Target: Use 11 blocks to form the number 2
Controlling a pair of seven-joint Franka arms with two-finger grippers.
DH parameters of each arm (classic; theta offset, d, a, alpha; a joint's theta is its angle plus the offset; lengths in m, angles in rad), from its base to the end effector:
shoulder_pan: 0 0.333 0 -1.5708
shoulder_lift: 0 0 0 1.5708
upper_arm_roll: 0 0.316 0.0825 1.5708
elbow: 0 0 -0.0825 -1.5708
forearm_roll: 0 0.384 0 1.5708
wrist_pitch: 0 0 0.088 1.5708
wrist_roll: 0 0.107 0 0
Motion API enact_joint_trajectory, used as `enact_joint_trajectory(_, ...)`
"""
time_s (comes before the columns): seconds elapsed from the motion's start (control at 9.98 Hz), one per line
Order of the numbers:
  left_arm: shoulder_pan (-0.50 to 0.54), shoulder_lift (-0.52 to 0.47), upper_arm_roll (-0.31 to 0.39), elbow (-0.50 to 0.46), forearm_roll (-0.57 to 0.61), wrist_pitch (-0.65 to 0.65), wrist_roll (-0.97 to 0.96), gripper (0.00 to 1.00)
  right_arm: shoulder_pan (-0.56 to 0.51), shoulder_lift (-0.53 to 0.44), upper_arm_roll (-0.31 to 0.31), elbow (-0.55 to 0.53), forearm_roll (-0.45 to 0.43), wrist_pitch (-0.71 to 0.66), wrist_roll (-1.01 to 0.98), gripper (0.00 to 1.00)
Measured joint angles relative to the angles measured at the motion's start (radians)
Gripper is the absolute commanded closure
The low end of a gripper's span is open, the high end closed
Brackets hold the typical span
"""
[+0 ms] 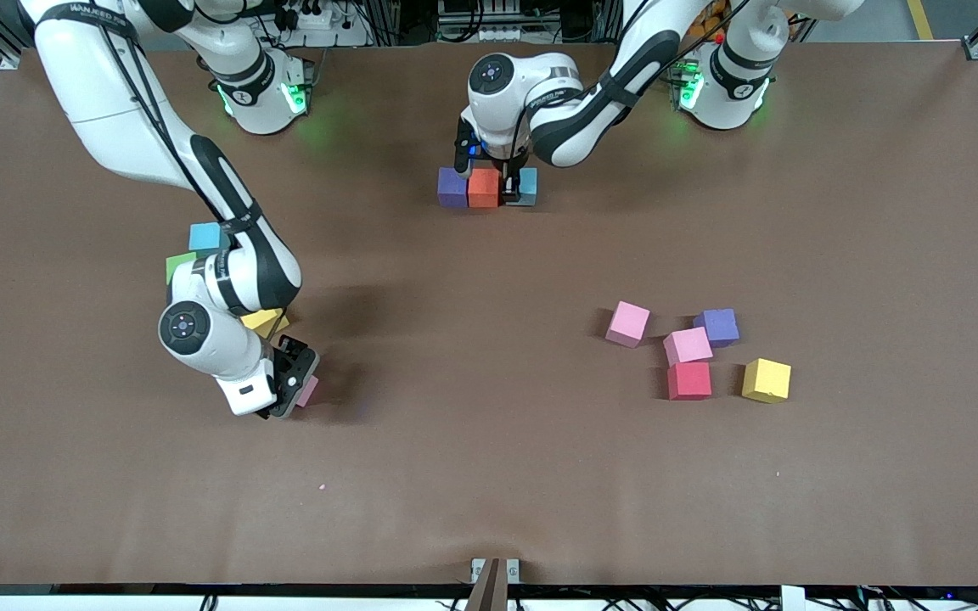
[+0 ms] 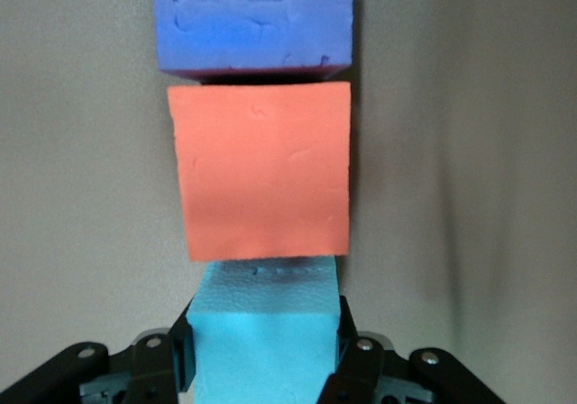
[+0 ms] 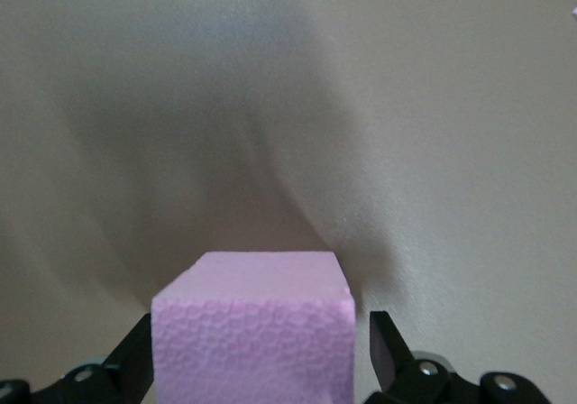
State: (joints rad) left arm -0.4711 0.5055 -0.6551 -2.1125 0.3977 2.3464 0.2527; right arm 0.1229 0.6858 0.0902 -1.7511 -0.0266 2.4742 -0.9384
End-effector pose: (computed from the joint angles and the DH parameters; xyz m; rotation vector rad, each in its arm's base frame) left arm 0.2436 -0.5053 0.2071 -2.1259 2.2818 0.2088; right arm 0.6538 0.1364 0.1842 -2.6158 -1.6963 -0.0807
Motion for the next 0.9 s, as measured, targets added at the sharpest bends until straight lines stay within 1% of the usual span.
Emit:
enact_joint_trajectory(0.1,0.000,0.010,0.000,0.009,0.008,0.000,0.000,0.46,0.000,0.001,0.002,0.001,0.000,0.001,0.000,0.00)
enact_joint_trajectory(0.2,0.000,0.018,0.000,0.016,0.010,0.000,0.000,0.46,0.000,0.001,0.002,0.003,0.000,0.001,0.000,0.06)
enact_joint_trajectory(0.3,0.000,0.024,0.000,0.020,0.011,0.000,0.000,0.46,0.000,0.001,0.002,0.003,0.000,0.001,0.000,0.19)
enact_joint_trajectory(0.4,0.000,0.026,0.000,0.021,0.011,0.000,0.000,0.46,0.000,0.001,0.003,0.003,0.000,0.001,0.000,0.40)
enact_joint_trajectory(0.5,0.000,0.027,0.000,0.022,0.011,0.000,0.000,0.46,0.000,0.001,0.003,0.003,0.000,0.001,0.000,0.44)
enact_joint_trajectory(0.9,-0.005,0.039,0.000,0.037,0.011,0.000,0.000,0.46,0.001,-0.005,0.007,0.023,0.000,0.006,0.000,0.50)
